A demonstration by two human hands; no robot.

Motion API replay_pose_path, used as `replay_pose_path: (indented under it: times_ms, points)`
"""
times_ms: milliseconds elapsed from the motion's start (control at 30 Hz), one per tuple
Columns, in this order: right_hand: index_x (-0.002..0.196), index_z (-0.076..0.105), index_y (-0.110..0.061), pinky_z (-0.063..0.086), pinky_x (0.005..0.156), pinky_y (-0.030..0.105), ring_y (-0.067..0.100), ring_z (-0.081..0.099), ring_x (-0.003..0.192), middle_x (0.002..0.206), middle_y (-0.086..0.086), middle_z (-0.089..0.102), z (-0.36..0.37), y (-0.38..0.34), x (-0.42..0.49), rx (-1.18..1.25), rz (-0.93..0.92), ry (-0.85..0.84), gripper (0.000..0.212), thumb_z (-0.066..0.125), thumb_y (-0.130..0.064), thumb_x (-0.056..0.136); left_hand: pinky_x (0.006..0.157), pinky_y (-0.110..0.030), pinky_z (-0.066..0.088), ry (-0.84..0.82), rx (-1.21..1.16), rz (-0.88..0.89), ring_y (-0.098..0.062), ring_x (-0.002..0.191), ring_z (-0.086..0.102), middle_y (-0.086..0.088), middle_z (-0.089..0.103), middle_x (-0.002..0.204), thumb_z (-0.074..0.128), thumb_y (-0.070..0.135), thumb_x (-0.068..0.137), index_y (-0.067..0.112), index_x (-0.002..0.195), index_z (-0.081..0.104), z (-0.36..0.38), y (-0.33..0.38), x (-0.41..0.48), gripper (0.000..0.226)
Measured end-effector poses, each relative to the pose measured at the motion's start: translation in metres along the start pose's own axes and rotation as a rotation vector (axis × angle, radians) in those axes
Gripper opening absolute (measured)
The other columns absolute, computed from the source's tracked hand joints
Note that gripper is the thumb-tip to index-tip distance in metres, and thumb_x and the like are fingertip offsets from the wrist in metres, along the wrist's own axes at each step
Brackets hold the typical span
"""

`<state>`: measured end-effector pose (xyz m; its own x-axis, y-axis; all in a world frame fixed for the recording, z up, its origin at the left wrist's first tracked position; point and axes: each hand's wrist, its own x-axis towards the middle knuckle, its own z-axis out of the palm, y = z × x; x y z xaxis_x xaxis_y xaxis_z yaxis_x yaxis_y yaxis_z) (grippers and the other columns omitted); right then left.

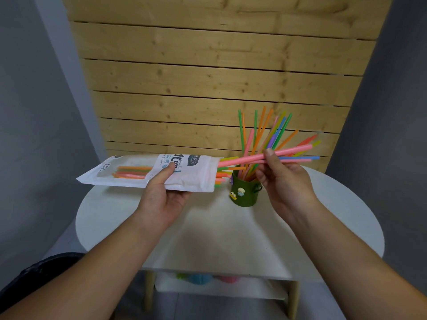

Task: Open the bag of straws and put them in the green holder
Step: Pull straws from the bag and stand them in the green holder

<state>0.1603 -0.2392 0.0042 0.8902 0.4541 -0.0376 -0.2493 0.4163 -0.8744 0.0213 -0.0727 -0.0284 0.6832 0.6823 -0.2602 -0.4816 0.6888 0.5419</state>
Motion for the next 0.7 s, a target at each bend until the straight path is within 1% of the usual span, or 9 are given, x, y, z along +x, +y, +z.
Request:
replay_pose_path:
  times_ms: [100,167,267,400,500,633,700]
  points:
    - [0.094,0.070,-0.003,0.059,0.071,0.026,0.015,0.067,0.073,0.080,0.008,0.069,-0.006,-0.005,0.002,-0.104,-0.091,0.013,0.017,0.067,-0.020,0.092,0.074,-0.039,0.064,0.005,0.007,0.007,-0.024,0.101,0.074,-0.012,0.075,0.117,0.064,0.009,0.094,0.008,0.119,0.064,0.000,0.000,-0.001,0.025]
    - [0.095,0.069,-0.002,0.060,0.071,0.025,0.017,0.070,0.077,0.085,0.010,0.070,-0.008,-0.011,0.002,-0.107,-0.132,0.015,0.016,0.066,-0.018,0.093,0.078,-0.041,0.063,0.017,0.012,0.010,-0.025,0.102,0.074,-0.013,0.075,0.117,0.065,0.009,0.094,0.007,0.117,0.065,-0.001,0.001,0.000,0.023]
    - [0.093,0.069,-0.003,0.060,0.070,0.023,0.015,0.073,0.076,0.084,0.007,0.072,-0.012,-0.022,0.000,-0.070,-0.156,0.029,0.013,0.065,-0.015,0.093,0.077,-0.041,0.063,0.033,0.001,0.017,-0.024,0.099,0.075,-0.013,0.075,0.115,0.065,0.009,0.094,0.007,0.114,0.066,-0.002,0.003,0.001,0.021]
    - [0.097,0.069,-0.005,0.060,0.078,0.026,0.018,0.074,0.082,0.087,0.005,0.074,-0.020,-0.029,0.001,-0.098,-0.151,0.058,0.013,0.066,-0.017,0.092,0.071,-0.039,0.064,0.033,-0.019,0.025,-0.023,0.089,0.077,-0.011,0.077,0.109,0.064,0.008,0.094,0.008,0.112,0.066,-0.004,0.004,0.004,0.018]
    - [0.095,0.070,-0.006,0.059,0.075,0.025,0.017,0.075,0.078,0.081,0.002,0.074,-0.027,-0.034,0.003,-0.121,-0.188,0.093,0.014,0.067,-0.019,0.092,0.073,-0.040,0.064,0.042,-0.028,0.038,-0.022,0.090,0.077,-0.010,0.077,0.107,0.064,0.007,0.094,0.008,0.112,0.066,-0.006,0.005,0.007,0.018]
    - [0.102,0.070,-0.002,0.058,0.073,0.022,0.015,0.074,0.072,0.079,0.003,0.073,-0.039,-0.040,0.007,-0.181,-0.256,0.140,0.023,0.068,-0.022,0.092,0.075,-0.040,0.063,0.055,-0.034,0.049,-0.022,0.092,0.077,-0.010,0.078,0.105,0.063,0.007,0.094,0.008,0.116,0.065,-0.009,0.005,0.010,0.022]
    - [0.101,0.071,-0.002,0.058,0.072,0.021,0.013,0.073,0.069,0.076,0.001,0.073,-0.044,-0.043,0.007,-0.194,-0.285,0.153,0.023,0.068,-0.023,0.092,0.074,-0.040,0.064,0.056,-0.030,0.048,-0.022,0.091,0.077,-0.009,0.078,0.104,0.063,0.007,0.095,0.009,0.117,0.065,-0.010,0.005,0.011,0.022]
